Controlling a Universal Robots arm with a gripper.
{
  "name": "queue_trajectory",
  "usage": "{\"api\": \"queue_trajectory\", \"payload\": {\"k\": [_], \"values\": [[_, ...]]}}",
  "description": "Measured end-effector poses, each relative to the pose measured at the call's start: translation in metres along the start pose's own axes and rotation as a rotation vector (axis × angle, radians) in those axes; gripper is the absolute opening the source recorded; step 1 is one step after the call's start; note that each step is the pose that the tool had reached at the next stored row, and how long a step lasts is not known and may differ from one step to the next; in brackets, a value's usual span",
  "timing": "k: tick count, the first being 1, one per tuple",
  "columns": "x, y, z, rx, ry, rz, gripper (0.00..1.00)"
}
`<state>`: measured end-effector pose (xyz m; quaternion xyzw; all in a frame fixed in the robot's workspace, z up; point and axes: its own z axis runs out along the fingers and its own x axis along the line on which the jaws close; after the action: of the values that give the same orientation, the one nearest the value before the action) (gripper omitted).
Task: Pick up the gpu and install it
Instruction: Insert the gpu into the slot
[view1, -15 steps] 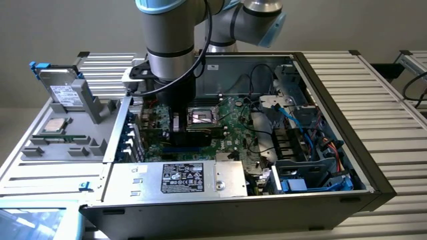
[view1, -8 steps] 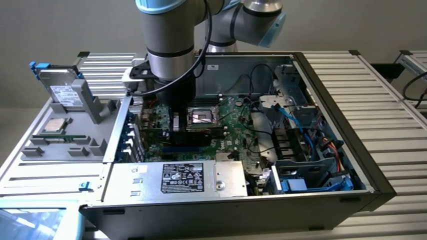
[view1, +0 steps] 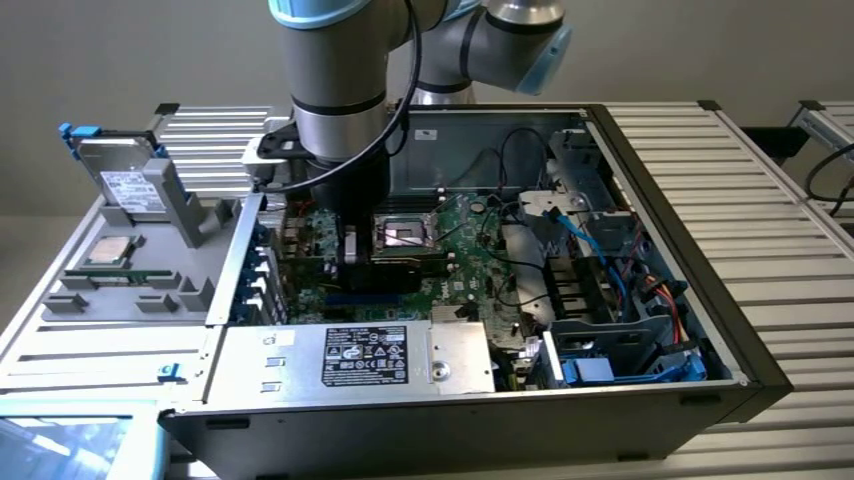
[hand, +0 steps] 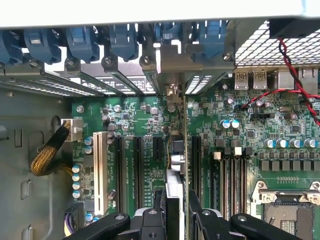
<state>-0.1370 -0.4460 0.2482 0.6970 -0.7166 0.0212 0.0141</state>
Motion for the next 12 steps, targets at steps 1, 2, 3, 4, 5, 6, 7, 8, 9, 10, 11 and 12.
{"api": "queue_trajectory", "payload": {"k": [1, 2, 3, 4, 5, 6, 7, 8, 9, 10, 11, 12], "values": [[0.0000, 0.0000, 0.0001, 0.0000, -0.0001, 0.000, 0.28], [0.0000, 0.0000, 0.0001, 0.0001, -0.0002, 0.000, 0.28], [0.0000, 0.0000, 0.0001, 0.0001, -0.0002, 0.000, 0.28], [0.0000, 0.0000, 0.0002, 0.0001, -0.0002, 0.000, 0.28], [0.0000, 0.0000, 0.0002, 0.0001, -0.0003, 0.000, 0.28], [0.0000, 0.0000, 0.0001, 0.0001, -0.0002, 0.000, 0.28], [0.0000, 0.0000, 0.0002, 0.0001, -0.0003, 0.000, 0.28], [0.0000, 0.0000, 0.0002, 0.0005, -0.0003, 0.000, 0.28], [-0.0001, 0.0000, 0.0002, 0.0018, -0.0005, 0.000, 0.28], [-0.0001, 0.0001, 0.0002, 0.0036, -0.0005, 0.000, 0.28], [-0.0001, 0.0000, 0.0002, 0.0053, -0.0005, 0.000, 0.28], [0.0000, 0.0000, 0.0002, 0.0071, -0.0005, 0.000, 0.28]]}}
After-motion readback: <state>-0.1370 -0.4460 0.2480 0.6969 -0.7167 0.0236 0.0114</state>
